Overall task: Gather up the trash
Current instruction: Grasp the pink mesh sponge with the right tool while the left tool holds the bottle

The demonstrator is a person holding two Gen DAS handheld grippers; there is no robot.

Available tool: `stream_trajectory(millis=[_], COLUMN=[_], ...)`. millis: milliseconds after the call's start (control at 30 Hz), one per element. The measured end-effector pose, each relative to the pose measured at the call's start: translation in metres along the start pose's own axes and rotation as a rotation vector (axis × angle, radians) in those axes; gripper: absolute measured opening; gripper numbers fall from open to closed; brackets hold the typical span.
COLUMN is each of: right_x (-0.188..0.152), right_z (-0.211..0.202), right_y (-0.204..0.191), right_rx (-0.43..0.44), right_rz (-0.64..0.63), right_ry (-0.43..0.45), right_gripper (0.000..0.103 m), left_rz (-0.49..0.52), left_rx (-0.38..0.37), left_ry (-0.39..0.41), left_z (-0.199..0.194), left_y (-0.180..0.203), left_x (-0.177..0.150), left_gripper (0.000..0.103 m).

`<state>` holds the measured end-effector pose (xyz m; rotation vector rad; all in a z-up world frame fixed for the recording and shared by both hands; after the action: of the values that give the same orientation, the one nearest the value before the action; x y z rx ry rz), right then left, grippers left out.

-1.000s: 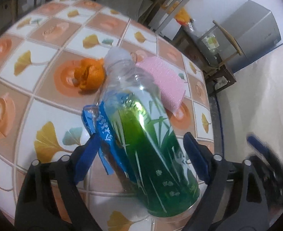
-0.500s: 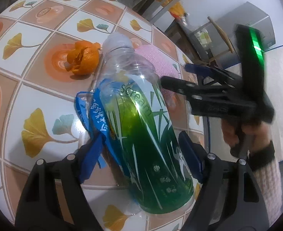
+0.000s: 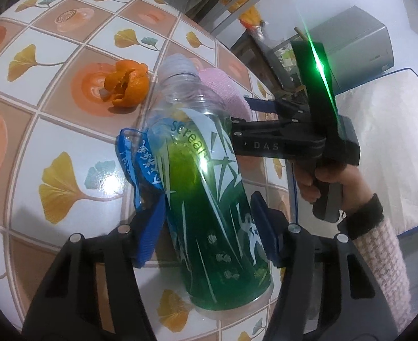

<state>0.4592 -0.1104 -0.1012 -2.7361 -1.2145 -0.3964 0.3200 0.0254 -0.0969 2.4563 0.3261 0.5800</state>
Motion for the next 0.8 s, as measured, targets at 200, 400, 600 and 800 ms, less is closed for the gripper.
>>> stream_trajectory(millis=[200,400,600,800], right_x=[-0.011,-0.015,-0.024,-0.05], right_z=[-0.015,-0.037,-0.066,-0.099], right_y=[0.0,0.004,0.0,-0.009], right_rx=[-0.023,-0.033,-0.038,-0.003], right_rz=[0.035,0.076,0.102,0.182], right_ry=[0.046,0.107,0.17,0.251], right_gripper=[0.078,0.077,0.077,0.077], left_rz=[-0.031,-0.075,-0.087,-0.086], left_rx=[-0.022,-0.078,-0.147,-0.191], left_ry=[0.009,0.028,0.07,0.033], left_z=[-0.008,-0.02,-0.04,-0.051], left_y=[-0.006,-0.012,-0.014,-0.022], left_x=[-0.004,-0.006,-0.007,-0.011], left_gripper=[0.054,0.052,0.05,0.043])
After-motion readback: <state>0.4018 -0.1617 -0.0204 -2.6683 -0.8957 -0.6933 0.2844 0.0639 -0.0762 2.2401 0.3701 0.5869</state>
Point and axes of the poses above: each gripper's, at about its wrist camera, not at the fingertips, and z roughly the way its jaws point, y to its right, x to its top, the point moved 3 cm from there along z, roughly the way its jaws point, and after that the axes turned 5 degrees about x, right-handed, at the moved point
